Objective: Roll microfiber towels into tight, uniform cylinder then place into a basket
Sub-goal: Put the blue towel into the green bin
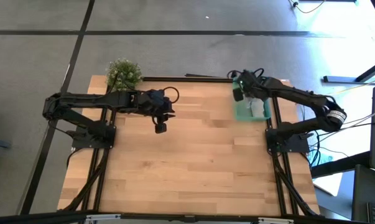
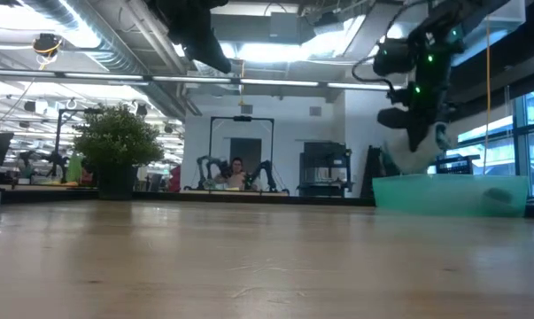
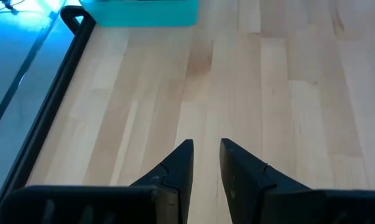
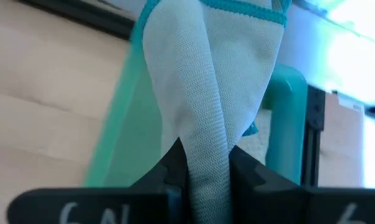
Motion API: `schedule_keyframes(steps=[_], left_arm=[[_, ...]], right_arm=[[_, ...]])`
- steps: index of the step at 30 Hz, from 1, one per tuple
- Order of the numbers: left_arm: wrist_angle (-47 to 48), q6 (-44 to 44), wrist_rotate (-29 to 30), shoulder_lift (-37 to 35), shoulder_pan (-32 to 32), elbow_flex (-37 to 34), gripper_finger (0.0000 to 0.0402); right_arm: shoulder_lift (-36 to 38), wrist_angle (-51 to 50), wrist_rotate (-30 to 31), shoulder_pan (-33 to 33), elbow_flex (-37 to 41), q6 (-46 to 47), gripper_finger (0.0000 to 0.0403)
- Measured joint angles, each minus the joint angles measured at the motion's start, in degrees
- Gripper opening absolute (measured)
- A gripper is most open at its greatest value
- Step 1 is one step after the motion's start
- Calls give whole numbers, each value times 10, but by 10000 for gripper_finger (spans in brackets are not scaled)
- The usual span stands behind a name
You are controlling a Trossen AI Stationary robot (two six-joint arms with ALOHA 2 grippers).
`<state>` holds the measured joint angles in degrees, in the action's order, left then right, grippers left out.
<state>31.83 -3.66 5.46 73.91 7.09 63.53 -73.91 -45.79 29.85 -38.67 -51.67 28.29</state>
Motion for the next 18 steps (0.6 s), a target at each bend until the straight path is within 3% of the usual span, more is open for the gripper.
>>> schedule_keyframes(steps=[7, 18], left_arm=[[-6, 0, 0, 0, 0, 0, 75], [-24, 0, 0, 0, 0, 0, 75]], right_arm=[[-8, 140, -108, -46, 94, -9, 58], [-56, 200, -139, -47, 157, -1, 58]])
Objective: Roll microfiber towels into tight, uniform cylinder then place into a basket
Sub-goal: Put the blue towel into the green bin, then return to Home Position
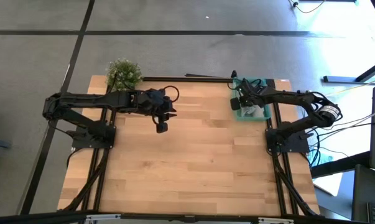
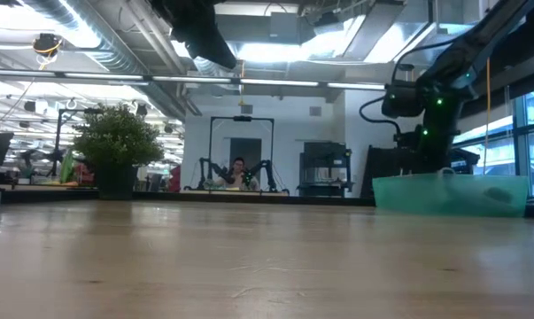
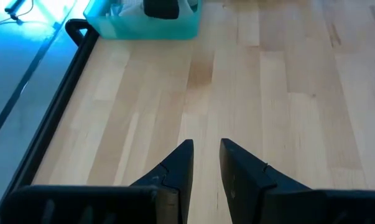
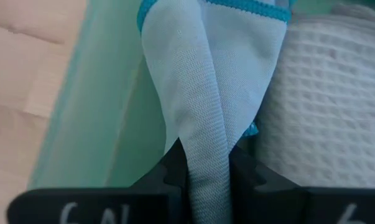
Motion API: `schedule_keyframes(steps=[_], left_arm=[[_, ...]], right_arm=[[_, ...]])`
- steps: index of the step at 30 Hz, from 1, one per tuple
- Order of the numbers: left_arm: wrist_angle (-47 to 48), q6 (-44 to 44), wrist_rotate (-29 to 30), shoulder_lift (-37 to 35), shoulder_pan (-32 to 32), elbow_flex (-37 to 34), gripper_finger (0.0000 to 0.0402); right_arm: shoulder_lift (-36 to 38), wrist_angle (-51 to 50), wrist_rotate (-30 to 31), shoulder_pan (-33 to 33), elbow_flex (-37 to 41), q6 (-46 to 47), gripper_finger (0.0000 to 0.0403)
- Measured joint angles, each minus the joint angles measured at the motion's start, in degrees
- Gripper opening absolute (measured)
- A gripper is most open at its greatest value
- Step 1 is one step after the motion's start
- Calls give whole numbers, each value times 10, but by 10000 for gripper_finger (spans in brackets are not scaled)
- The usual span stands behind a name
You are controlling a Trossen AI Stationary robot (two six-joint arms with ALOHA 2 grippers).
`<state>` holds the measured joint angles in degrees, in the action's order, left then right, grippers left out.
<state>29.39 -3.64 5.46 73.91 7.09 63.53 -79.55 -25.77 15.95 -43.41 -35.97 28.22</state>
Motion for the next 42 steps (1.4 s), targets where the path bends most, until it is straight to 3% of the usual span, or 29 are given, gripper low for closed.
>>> schedule_keyframes(steps=[6, 24, 29, 37, 42], left_arm=[[0, 0, 0, 0, 0, 0, 75], [1, 0, 0, 0, 0, 0, 75], [1, 0, 0, 0, 0, 0, 75], [8, 2, 0, 0, 0, 0, 75], [8, 4, 18, 0, 0, 0, 72]], right_arm=[[-10, 25, -10, 0, -1, 0, 65], [-10, 22, -26, 0, -1, -2, 216], [-10, -32, -27, 0, -35, 0, 246], [-10, -169, -25, 0, -135, -1, 246], [-10, -246, 14, 14, -219, -30, 176]])
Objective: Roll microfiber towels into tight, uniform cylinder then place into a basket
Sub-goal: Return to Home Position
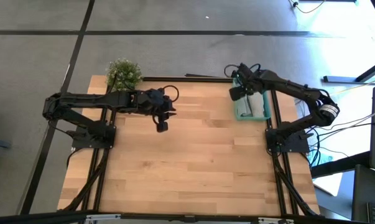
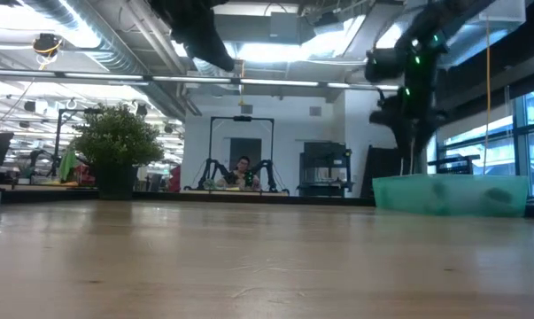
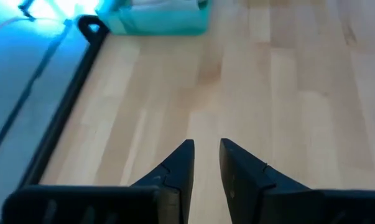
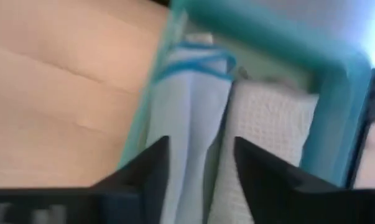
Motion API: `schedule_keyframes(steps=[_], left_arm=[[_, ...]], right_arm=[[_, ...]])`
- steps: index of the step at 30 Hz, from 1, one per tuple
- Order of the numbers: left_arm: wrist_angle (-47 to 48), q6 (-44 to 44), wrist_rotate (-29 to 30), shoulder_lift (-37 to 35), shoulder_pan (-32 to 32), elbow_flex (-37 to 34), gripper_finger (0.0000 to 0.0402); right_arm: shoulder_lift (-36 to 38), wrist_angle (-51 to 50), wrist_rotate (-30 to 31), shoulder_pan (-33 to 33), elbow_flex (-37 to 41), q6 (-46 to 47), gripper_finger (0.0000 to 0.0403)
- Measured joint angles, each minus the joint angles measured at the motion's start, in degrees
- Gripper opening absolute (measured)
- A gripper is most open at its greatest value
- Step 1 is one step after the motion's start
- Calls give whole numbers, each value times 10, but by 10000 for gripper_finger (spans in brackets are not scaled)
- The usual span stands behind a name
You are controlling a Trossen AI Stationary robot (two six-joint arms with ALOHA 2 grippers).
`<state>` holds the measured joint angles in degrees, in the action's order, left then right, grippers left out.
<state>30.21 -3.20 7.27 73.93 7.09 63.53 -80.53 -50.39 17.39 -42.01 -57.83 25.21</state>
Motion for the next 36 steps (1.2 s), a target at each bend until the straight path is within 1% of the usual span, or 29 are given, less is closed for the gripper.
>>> schedule_keyframes(steps=[2, 5, 6, 7, 8, 11, 14, 16, 17, 19, 22, 25, 27, 28, 30, 33, 36], left_arm=[[-9, 0, 12, 0, 1, 0, 64], [0, 2, 12, -9, 6, 4, 38], [1, 2, 12, -14, 6, 8, 25], [7, 2, 12, -22, 6, 11, 13], [9, 2, 12, -32, 5, 12, 7], [8, 17, 12, -68, 5, 13, 6], [10, 28, 14, -113, 6, 14, 2], [20, 31, 14, -144, 5, 14, 2], [24, 32, 14, -158, 5, 14, 2], [38, 39, 7, -184, 5, 13, 1], [33, 46, -10, -221, 5, -6, 1], [-3, 51, -33, -255, 5, -46, 1], [-45, 58, -51, -276, 5, -82, 1], [-68, 60, -57, -290, 5, -103, 1], [-111, 62, -66, -317, 5, -148, 1], [-180, 74, -68, -362, 5, -214, 1], [-220, 76, -68, -408, 5, -276, 0]], right_arm=[[0, -29, -7, 12, -44, -16, 129], [1, -54, -23, 38, -108, -41, 48], [1, -54, -25, 50, -127, -56, 25], [3, -52, -28, 62, -144, -73, 13], [6, -50, -30, 75, -160, -89, 11], [23, -42, -30, 118, -199, -126, 15], [55, -9, -33, 164, -211, -162, 6], [82, 27, -57, 192, -203, -190, 5], [96, 43, -79, 202, -197, -206, 7], [122, 81, -138, 222, -179, -232, 6], [165, 180, -235, 243, -127, -263, 4], [209, 301, -338, 257, -49, -273, 4], [237, 378, -386, 264, 10, -269, 3], [251, 413, -400, 267, 40, -266, 3], [275, 476, -410, 273, 100, -247, 4], [306, 559, -411, 274, 187, -204, 4], [337, 639, -411, 274, 265, -166, 5]])
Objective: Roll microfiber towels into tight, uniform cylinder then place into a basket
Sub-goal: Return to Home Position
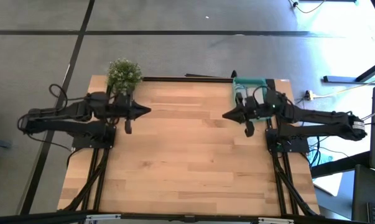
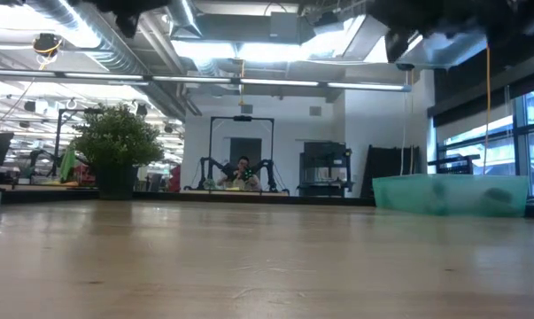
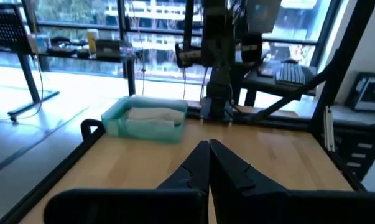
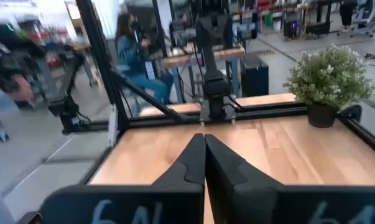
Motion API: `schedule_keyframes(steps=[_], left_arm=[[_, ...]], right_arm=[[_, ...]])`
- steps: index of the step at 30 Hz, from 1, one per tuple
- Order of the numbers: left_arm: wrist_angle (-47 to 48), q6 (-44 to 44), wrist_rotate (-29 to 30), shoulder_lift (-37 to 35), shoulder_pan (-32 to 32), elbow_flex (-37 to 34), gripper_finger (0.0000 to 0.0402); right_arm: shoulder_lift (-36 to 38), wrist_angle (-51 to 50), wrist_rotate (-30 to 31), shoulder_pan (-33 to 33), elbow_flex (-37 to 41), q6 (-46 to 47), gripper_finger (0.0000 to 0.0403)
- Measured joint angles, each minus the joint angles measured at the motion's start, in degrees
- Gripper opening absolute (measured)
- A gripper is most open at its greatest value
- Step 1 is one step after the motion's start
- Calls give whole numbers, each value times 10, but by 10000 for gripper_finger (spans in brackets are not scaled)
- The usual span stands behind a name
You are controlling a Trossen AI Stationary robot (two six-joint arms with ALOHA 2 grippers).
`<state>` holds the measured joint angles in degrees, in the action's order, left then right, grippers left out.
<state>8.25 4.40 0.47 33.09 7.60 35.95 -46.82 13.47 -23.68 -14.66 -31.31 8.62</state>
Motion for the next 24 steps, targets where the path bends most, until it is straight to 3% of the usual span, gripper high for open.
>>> schedule_keyframes(steps=[12, 19, 24], left_arm=[[-141, 71, 18, -204, 0, -240, 0], [-245, 73, 20, -265, 0, -351, 0], [-216, 63, 12, -275, 0, -355, 0]], right_arm=[[120, 221, -4, -16, 233, 16, 5], [153, 217, -31, -28, 309, 61, 6], [155, 209, -30, -28, 308, 46, 6]])
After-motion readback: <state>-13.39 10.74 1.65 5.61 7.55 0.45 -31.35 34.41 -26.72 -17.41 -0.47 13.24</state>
